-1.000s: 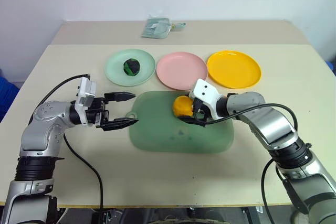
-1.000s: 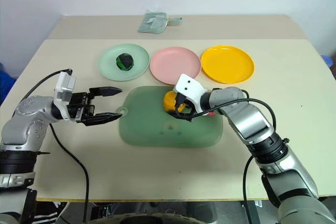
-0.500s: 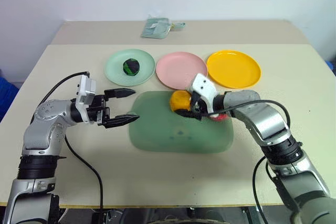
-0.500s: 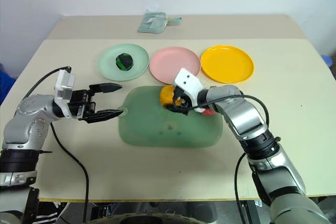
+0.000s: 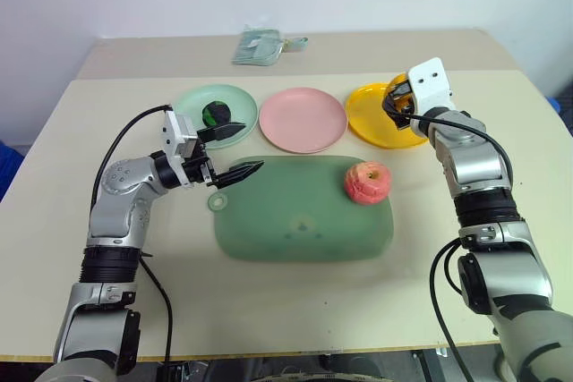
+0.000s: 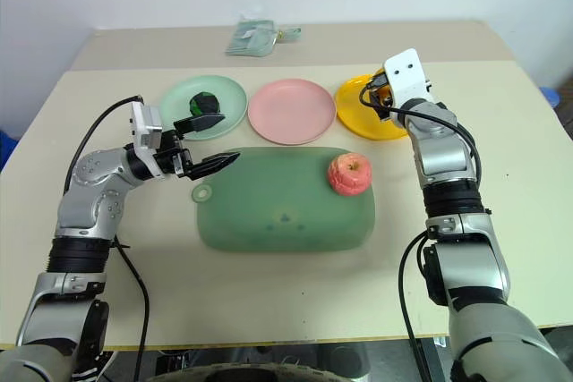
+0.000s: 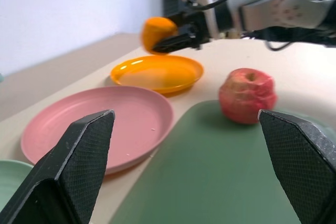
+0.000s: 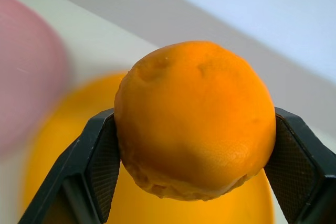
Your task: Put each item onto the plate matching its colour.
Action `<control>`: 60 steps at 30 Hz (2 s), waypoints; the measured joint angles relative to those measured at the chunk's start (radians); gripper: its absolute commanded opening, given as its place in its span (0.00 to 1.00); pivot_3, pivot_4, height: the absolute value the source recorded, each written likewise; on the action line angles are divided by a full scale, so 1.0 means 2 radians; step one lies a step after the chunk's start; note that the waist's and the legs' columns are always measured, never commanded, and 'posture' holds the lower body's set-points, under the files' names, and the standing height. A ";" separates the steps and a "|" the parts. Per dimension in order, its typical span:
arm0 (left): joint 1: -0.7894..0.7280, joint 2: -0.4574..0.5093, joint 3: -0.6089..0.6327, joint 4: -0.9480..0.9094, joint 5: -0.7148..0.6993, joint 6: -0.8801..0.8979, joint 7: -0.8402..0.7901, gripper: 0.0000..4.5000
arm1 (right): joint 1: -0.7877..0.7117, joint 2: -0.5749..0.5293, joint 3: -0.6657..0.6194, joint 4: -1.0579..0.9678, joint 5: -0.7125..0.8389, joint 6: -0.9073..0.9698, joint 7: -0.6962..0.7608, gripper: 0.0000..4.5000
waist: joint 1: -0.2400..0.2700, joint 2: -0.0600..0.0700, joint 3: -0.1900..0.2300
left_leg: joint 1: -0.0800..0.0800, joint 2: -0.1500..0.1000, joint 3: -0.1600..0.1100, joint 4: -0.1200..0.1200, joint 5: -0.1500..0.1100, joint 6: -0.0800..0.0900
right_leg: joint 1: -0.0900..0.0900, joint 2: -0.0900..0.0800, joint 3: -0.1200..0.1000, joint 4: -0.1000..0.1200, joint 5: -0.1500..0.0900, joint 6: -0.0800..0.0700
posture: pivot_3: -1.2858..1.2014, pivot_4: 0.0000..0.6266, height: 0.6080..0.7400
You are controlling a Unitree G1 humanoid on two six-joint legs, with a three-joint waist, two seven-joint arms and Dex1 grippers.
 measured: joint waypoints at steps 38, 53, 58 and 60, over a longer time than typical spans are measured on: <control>0.042 0.086 0.000 -0.093 -0.099 0.109 -0.112 1.00 | 0.182 -0.196 -0.014 -0.340 0.286 0.230 0.380 0.99 | 0.015 0.000 0.000 | 0.001 0.001 0.000 -0.001 -0.002 0.004 | 0.001 0.000 0.001 -0.003 0.000 -0.001 | 0.52 0.24 0.98; 0.041 0.085 -0.009 -0.093 -0.090 0.107 -0.113 1.00 | 0.204 -0.195 0.034 -0.342 0.201 0.115 0.373 0.99 | 0.016 0.000 0.000 | 0.001 0.001 0.000 -0.001 -0.002 0.004 | 0.002 0.000 0.000 -0.003 0.000 -0.001 | 0.52 0.24 0.98; 0.041 0.085 -0.009 -0.093 -0.090 0.107 -0.113 1.00 | 0.201 -0.179 0.027 -0.341 0.218 0.125 0.375 0.99 | 0.016 0.000 0.000 | 0.001 0.001 0.000 -0.001 -0.002 0.004 | 0.002 0.000 0.000 -0.003 0.000 -0.001 | 0.52 0.24 0.98; 0.041 0.085 -0.009 -0.093 -0.090 0.107 -0.113 1.00 | 0.197 -0.175 0.022 -0.341 0.237 0.131 0.381 0.99 | 0.016 0.000 0.000 | 0.001 0.001 0.000 -0.001 -0.002 0.004 | 0.002 0.000 0.000 -0.003 0.000 -0.001 | 0.52 0.24 0.98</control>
